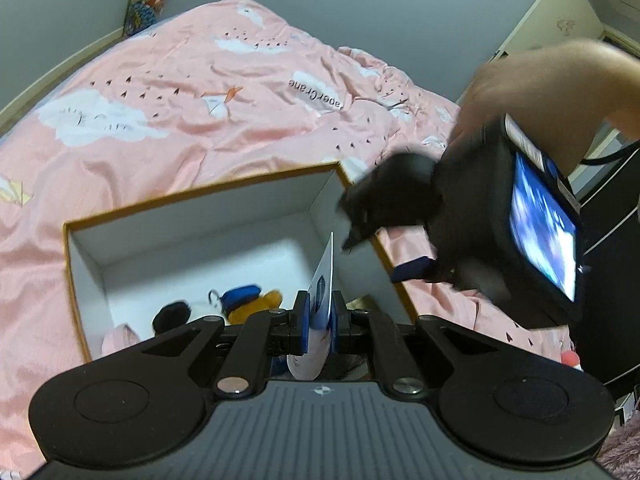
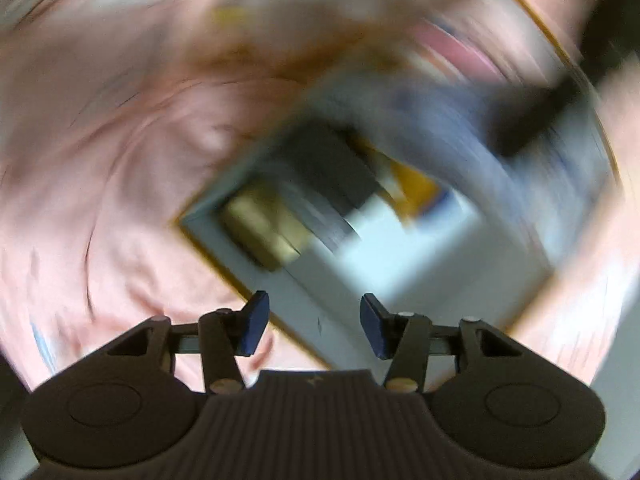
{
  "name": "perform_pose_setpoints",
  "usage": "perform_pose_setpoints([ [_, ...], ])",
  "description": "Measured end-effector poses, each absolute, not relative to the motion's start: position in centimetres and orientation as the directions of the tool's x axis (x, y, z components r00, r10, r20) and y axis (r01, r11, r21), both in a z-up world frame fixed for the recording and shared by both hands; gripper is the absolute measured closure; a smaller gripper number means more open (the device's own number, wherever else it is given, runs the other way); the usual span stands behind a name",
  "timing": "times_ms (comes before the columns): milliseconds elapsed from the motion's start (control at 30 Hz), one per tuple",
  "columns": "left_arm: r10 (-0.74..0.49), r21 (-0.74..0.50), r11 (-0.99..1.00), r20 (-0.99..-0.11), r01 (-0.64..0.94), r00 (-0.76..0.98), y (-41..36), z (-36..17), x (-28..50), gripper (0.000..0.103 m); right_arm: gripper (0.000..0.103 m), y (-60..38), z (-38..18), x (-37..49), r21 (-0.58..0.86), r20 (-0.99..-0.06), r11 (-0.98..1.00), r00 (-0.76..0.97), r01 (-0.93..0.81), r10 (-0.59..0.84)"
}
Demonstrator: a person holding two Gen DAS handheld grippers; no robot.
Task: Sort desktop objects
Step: 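Lower the gold box into the orange box and open the right tool, then lower the white bottle into the orange box and open the left tool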
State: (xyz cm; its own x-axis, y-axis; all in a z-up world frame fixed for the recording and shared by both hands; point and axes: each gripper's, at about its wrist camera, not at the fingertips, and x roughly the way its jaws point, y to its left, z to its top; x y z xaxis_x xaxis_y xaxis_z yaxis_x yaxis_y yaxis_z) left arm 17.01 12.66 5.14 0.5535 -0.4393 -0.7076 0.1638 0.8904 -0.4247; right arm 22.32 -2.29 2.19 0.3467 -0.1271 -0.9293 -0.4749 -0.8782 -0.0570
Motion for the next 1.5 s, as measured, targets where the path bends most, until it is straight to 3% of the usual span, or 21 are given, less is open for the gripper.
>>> perform_pose_setpoints([
  [100, -0.432, -0.403, 0.897, -0.709, 0.182, 0.557, 11.6, 5.2, 18.2, 0.092, 0.061, -2.4, 3.8, 25.2, -0.236, -0.945, -0.655, 0.326, -0.718, -0.016],
  [167, -0.434, -0.390, 0.898, -0.704, 0.205, 0.562, 10.7, 5.2, 19.1, 0.092, 0.077, -3.6, 5.0, 26.8, -0.285, -0.953, -0.502, 0.298, -0.817, 0.056],
  [333, -0.444, -0.334, 0.896, -0.694, 0.293, 0.567, 7.9, 4.6, 21.5, 0.092, 0.078, -8.8, 6.6, 29.2, -0.357, -0.920, -0.162, 0.317, -0.920, 0.232],
  [500, -0.425, -0.253, 0.899, -0.702, 0.358, 0.571, 5.2, 3.0, 24.1, 0.092, 0.077, -13.5, 6.3, 30.3, -0.296, -0.890, 0.098, 0.312, -0.950, 0.333],
  [833, -0.478, -0.234, 0.853, -0.708, 0.466, 0.520, 3.5, -0.3, 25.4, 0.092, 0.077, -15.6, 1.0, 29.8, -0.191, -0.887, 0.237, 0.271, -0.953, 0.375],
  [1267, -0.546, -0.278, 0.756, -0.766, 0.593, 0.338, 2.8, -2.5, 26.1, 0.092, 0.077, -15.5, -0.7, 30.4, -0.140, -0.892, 0.281, 0.244, -0.950, 0.380],
  [1500, -0.481, -0.142, 0.724, -0.805, 0.675, 0.347, 0.5, -3.2, 24.9, 0.092, 0.077, -15.6, -0.7, 29.8, -0.139, -0.893, 0.274, 0.241, -0.952, 0.381],
])
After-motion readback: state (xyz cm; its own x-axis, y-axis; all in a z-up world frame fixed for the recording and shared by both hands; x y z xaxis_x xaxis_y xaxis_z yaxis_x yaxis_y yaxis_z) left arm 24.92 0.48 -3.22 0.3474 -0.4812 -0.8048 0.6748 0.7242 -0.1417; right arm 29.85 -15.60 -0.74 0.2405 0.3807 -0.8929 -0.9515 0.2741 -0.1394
